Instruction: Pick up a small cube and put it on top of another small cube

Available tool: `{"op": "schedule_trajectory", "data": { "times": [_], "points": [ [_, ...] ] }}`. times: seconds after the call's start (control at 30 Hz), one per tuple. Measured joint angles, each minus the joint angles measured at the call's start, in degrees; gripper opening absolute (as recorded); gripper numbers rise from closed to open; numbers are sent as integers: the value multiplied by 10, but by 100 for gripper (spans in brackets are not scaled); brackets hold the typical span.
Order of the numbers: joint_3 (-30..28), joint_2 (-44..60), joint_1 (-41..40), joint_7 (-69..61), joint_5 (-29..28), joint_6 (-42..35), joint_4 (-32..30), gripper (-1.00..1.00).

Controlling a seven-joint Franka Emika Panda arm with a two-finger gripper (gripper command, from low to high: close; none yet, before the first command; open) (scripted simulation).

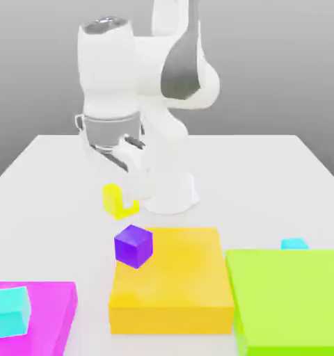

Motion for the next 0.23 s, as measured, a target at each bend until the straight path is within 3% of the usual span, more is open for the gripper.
{"op": "schedule_trajectory", "data": {
  "times": [0.1, 0.13, 0.23],
  "points": [
    [6, 54, -1, 4, -1, 68, -14, -100],
    [7, 73, -1, 5, -1, 92, -18, 100],
    [7, 73, -1, 5, -1, 92, -18, 100]
  ]
}}
